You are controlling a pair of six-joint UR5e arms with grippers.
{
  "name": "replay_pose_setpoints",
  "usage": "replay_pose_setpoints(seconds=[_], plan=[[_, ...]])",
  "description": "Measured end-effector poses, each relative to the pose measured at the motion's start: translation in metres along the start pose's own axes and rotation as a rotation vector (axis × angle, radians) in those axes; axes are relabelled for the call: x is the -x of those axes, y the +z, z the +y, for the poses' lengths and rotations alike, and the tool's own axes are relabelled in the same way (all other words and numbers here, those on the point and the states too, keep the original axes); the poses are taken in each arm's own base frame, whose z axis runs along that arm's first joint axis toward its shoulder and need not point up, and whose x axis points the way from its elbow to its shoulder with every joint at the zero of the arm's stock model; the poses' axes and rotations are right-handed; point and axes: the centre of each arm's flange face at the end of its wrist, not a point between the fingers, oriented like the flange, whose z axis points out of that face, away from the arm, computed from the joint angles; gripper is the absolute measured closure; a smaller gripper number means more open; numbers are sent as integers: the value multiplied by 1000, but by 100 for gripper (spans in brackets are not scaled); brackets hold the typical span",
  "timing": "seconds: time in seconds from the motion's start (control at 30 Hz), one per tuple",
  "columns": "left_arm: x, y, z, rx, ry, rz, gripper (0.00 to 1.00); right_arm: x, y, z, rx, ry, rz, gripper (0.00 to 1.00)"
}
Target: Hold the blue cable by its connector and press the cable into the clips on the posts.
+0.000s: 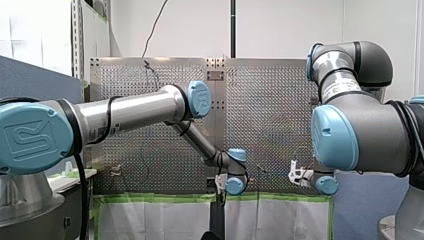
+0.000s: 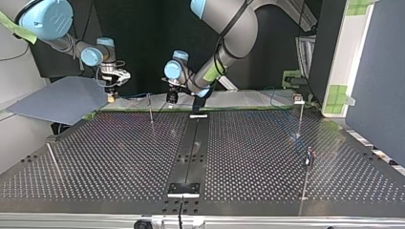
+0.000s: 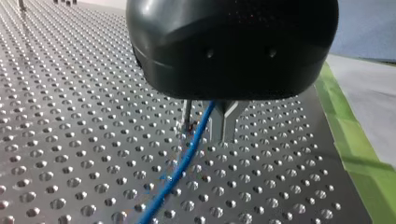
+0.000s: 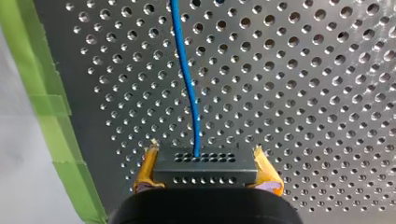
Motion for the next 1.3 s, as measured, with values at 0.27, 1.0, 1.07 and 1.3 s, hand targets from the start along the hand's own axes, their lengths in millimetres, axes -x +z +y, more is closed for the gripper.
replay_pose_setpoints(seconds=[0.27,1.0,1.07,1.3], plan=[[12,10,-3,-11,-6,-17,100,-9,13,4,3,-1,11,100],[45,31,5,18,-9,-36,100,-30,36,28,99,51,49,100],[42,29,7,19,-1,-30,57,-30,36,28,99,51,48,100],[32,21,6,-17,26,-1,0,-29,36,23,93,53,47,100]])
